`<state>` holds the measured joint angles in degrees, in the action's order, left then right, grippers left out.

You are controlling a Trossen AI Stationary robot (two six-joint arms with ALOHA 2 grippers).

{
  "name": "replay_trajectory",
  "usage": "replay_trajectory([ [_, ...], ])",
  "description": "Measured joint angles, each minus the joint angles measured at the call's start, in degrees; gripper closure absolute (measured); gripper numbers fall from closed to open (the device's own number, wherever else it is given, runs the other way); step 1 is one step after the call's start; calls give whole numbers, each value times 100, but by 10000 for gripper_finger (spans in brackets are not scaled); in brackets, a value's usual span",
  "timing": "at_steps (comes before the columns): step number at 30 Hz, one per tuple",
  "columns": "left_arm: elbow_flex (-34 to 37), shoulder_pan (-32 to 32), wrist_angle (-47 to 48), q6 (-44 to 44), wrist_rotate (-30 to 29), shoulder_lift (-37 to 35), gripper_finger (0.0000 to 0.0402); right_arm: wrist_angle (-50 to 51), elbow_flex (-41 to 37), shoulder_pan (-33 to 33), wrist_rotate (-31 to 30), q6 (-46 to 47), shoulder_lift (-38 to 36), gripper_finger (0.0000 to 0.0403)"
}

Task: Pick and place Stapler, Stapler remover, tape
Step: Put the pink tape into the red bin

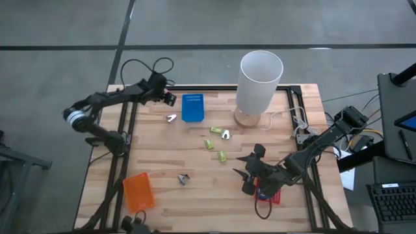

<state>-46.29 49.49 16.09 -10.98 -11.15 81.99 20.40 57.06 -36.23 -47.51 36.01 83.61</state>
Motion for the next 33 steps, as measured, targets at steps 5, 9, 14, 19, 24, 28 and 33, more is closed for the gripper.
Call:
replay_trajectory([
  [5,-112,76,-432,-26,8,455,154,2,0,0,0,0,0,197],
  [9,-129,78,-764,58,-44,783,154,4,-17,0,2,21,0,197],
  [14,-166,117,-764,-1,-234,1121,154,2,-44,-2,16,36,0,197],
  [19,-177,145,-769,38,-202,1398,160,0,-50,-1,17,47,0,197],
  [24,-180,154,-803,197,-247,1483,197,2,-61,-2,17,105,-2,197],
  [28,-154,156,-715,227,-192,1363,262,1,-63,-2,16,100,-2,197],
  [33,-134,145,-705,416,-122,1199,361,2,-80,-2,15,99,-2,197],
])
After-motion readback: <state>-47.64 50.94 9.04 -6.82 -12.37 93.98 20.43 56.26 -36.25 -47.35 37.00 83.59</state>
